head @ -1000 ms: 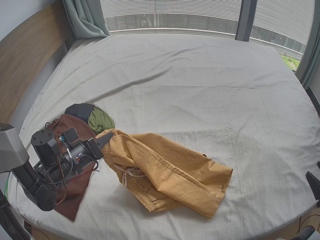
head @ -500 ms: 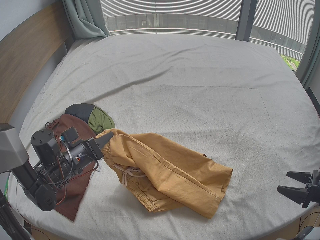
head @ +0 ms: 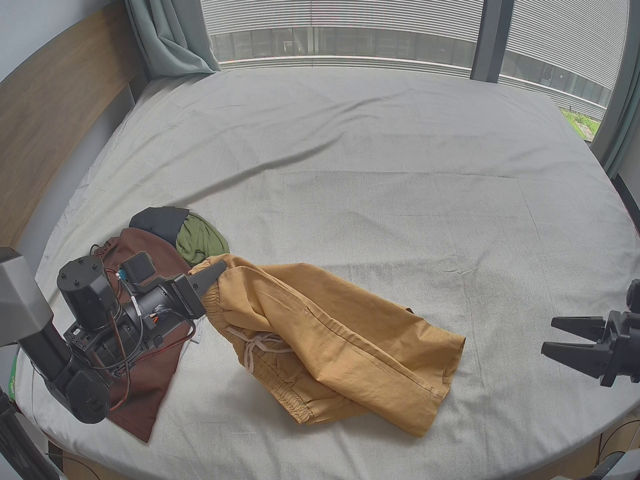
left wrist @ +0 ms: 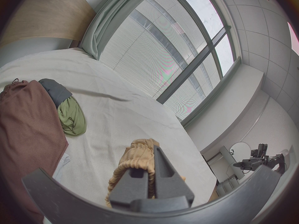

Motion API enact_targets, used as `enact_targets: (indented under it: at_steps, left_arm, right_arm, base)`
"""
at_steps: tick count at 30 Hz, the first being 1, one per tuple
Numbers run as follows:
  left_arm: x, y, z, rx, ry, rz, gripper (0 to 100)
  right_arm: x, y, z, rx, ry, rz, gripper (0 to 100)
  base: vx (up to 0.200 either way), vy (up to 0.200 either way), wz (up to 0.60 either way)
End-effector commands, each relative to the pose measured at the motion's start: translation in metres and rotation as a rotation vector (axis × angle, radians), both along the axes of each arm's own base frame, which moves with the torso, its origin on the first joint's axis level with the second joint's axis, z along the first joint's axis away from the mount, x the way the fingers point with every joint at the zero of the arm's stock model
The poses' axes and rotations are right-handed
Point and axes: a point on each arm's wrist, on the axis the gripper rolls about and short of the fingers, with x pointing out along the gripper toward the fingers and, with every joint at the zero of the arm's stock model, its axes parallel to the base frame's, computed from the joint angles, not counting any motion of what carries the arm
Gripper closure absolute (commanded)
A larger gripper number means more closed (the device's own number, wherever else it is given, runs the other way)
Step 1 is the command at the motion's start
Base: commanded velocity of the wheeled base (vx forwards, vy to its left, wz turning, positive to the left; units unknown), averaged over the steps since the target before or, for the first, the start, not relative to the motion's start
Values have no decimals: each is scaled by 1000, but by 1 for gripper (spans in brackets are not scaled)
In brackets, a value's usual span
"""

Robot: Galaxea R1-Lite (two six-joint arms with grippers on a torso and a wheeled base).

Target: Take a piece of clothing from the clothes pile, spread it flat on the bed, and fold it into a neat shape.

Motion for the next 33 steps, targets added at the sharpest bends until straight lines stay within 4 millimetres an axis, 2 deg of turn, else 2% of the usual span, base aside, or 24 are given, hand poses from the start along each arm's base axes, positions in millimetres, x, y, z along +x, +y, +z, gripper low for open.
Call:
enact_targets:
  at_steps: [1,10,12,33]
  left_arm:
    - [-3,-1,0,0,3,-14,100]
    - [-4,-1,-2,3,13,-25,100]
    - [-3,0,-3,4,15,-19,100]
    - [-2,0,-7,10,30,-19,100]
  right_arm:
    - [11,1,-7,11,57,-10,0]
    - [25,4,-21,30,167,-20,0]
    - [38,6,-37,25,209,-22,0]
    - [56,23,-92,-10,386,47,0]
  base:
    - [0,0,0]
    - [0,0,0]
    - [0,0,0]
    - [0,0,0]
